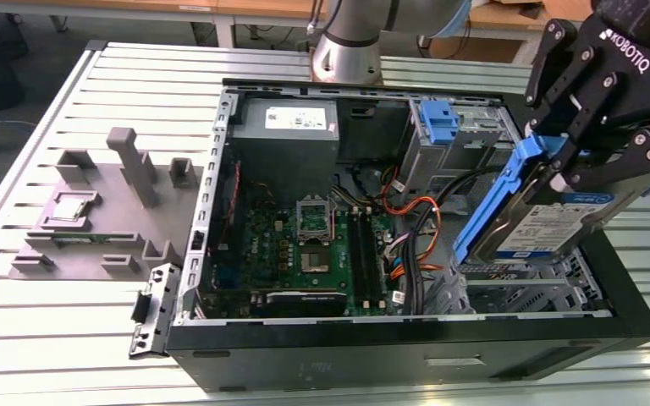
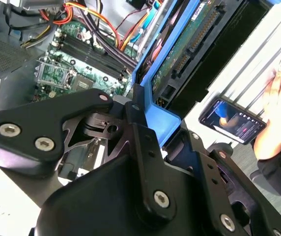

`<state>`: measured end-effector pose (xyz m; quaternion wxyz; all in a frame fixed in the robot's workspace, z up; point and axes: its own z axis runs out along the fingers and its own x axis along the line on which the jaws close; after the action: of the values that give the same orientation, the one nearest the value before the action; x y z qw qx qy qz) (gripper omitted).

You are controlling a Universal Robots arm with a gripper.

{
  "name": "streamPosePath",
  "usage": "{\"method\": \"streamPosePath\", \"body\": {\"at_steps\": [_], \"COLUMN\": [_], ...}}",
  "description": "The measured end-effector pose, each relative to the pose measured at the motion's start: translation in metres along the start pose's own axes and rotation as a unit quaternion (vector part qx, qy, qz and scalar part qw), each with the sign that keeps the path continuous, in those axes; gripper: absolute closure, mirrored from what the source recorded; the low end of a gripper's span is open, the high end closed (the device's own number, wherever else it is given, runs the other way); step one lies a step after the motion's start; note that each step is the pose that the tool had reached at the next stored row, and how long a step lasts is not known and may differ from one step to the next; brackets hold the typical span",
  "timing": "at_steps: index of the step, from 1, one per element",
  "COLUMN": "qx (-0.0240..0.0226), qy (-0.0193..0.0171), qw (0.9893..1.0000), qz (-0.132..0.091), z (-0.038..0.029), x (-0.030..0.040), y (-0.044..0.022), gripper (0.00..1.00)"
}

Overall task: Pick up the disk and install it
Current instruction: 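Insert the disk into the insertion slot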

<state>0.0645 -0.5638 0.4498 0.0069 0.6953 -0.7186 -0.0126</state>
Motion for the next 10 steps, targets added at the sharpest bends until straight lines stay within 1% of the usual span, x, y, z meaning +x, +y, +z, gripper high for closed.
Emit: {"method": "streamPosePath", "body": {"at_steps": [3,10], "qx": [0.0,0.0], "qy": [0.0001,0.0], "qw": [1.0,1.0], "qz": [0.0,0.0], "z": [0.0023,0.0072], "x": [0.0,-0.0001], "y": [-0.0023,-0.0051], "gripper": [0.63,0.63]}}
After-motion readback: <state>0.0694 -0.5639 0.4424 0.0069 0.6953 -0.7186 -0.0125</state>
